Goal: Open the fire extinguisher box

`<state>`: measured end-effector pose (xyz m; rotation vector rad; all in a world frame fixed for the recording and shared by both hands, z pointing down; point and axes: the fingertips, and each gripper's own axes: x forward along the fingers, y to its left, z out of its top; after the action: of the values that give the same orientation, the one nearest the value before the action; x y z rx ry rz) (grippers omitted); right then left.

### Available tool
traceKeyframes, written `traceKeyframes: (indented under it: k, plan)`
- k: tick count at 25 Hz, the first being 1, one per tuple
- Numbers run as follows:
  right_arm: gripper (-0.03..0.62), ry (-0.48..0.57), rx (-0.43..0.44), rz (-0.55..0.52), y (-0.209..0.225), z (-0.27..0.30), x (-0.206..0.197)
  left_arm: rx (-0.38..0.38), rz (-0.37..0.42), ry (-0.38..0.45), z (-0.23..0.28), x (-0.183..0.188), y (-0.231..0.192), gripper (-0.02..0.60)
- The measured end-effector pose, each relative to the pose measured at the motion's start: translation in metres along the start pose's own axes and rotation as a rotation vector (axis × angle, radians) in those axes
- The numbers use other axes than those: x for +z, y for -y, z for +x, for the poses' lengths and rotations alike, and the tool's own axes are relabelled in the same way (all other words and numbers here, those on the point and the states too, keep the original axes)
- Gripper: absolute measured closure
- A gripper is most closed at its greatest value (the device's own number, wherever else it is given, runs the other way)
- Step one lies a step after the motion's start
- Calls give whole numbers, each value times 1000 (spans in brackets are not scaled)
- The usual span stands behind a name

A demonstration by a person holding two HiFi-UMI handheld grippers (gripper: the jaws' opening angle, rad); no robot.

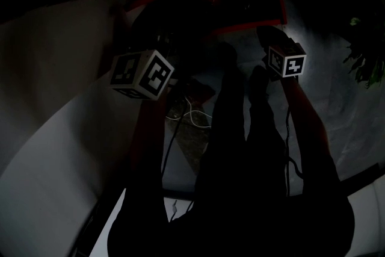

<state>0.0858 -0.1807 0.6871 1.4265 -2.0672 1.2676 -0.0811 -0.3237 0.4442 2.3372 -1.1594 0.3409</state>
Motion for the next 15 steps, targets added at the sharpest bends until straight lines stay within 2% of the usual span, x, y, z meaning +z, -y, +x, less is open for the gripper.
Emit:
traceKeyframes:
  k: [15]
  plan:
    - [594,-16,-35,-17,-1,2,1,-10,23,11,3,12,-3,581]
